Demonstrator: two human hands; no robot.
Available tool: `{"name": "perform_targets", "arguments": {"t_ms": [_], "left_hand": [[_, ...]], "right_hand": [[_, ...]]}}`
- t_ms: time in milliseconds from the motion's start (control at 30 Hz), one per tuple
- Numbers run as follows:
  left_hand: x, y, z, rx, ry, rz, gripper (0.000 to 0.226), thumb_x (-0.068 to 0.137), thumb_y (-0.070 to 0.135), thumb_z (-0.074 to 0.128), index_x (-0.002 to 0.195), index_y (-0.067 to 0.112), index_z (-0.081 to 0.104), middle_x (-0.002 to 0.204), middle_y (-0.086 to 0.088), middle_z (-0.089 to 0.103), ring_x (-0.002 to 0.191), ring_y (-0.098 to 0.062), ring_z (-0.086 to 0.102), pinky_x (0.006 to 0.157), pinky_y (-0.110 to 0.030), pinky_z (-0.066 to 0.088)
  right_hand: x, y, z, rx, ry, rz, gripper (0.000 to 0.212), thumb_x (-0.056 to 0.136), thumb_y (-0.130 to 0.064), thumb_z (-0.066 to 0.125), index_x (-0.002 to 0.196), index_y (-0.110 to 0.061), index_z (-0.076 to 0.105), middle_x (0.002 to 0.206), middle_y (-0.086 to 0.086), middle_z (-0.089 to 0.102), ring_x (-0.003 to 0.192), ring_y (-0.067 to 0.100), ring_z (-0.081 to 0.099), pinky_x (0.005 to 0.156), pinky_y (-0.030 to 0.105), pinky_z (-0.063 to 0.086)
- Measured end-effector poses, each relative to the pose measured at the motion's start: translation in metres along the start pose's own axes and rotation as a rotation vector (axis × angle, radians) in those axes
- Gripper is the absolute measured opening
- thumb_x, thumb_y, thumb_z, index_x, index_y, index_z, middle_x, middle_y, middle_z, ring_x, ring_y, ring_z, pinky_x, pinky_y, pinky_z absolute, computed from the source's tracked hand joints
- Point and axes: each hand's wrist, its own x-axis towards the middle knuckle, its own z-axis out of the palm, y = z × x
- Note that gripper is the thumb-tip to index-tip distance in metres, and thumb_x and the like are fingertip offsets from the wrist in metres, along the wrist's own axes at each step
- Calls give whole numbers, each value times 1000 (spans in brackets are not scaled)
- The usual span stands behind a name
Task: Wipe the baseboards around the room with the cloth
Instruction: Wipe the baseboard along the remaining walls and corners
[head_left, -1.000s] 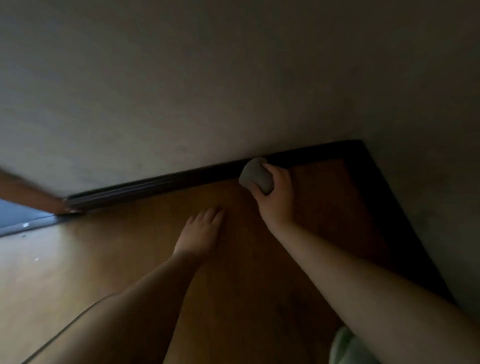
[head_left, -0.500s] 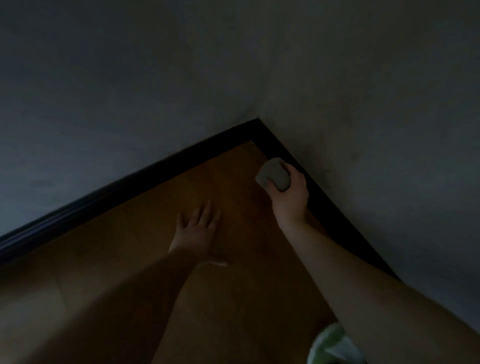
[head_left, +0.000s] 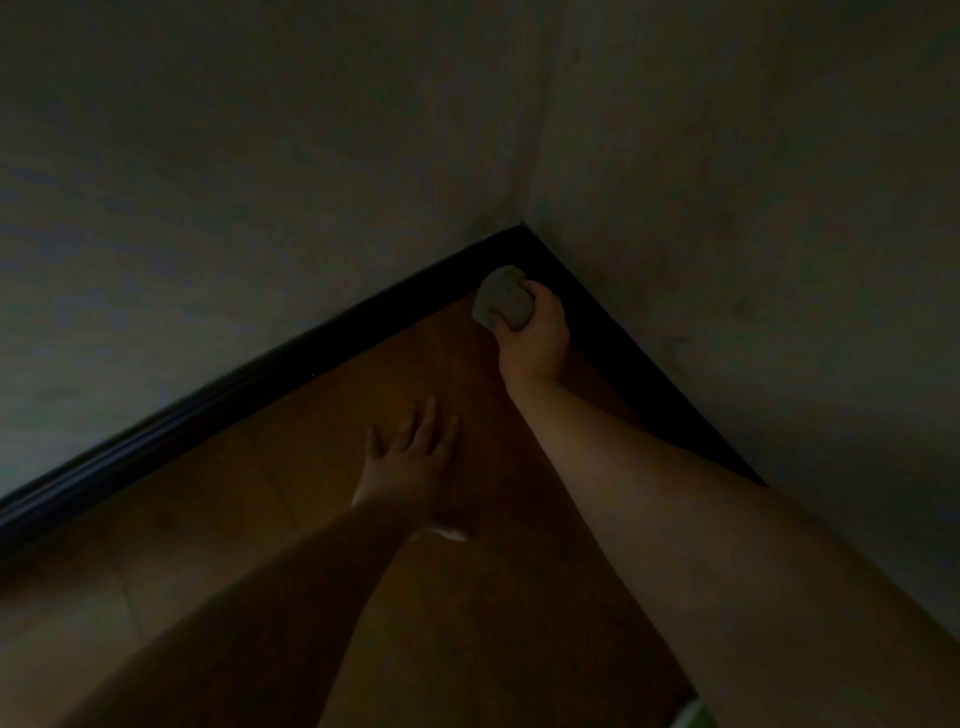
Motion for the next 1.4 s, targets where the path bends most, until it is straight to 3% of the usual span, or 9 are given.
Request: {"name": "perform_targets", "arguments": {"t_ms": [267,600,867,1100,1200,1400], "left_hand": [[2,1,1,14,-20,-9,145,60,80,71,149,30,-32,152,-5,-44,140,-30,-37,113,-70,-7],[3,-3,5,9,-17,-8,145,58,83,68,146,32,-36,151,-4,-46,140,-30,-39,111,-69,-11],[-1,-1,-3,24,-19,-15,145,59,81,70,148,31,-32,151,-4,-44,143,-30,-33,115,-70,-1],[-1,-2,-1,31,14,-2,146,58,83,69,140,32,-40,150,-6,-44,143,-30,-32,115,-69,-2],[-1,-3,0,18,8,0,146,57,83,69,142,32,-38,150,-4,-44,143,-29,-32,115,-69,-2],[2,-2,1,-7,-16,-4,145,59,78,73,149,32,-31,153,-3,-42,141,-29,-36,113,-71,-6]], "right_hand": [[33,-2,38,261,68,283,58,85,-7,73,138,-16,53,138,9,54,125,26,50,107,40,41],[34,-1,36,326,213,429,47,85,-5,71,130,-9,56,132,14,55,118,30,55,99,41,45],[-9,32,-13,279,325,415,39,87,-4,69,123,-11,59,129,10,56,112,22,56,91,29,42],[-35,55,-40,246,376,393,39,85,-7,73,120,-13,58,127,7,56,110,17,55,96,30,44],[-40,53,-32,211,321,333,42,85,-9,74,123,-14,57,127,6,56,112,18,57,100,37,49],[-13,18,10,164,177,194,47,82,-15,77,125,-18,58,128,3,57,113,18,56,95,32,48]]}}
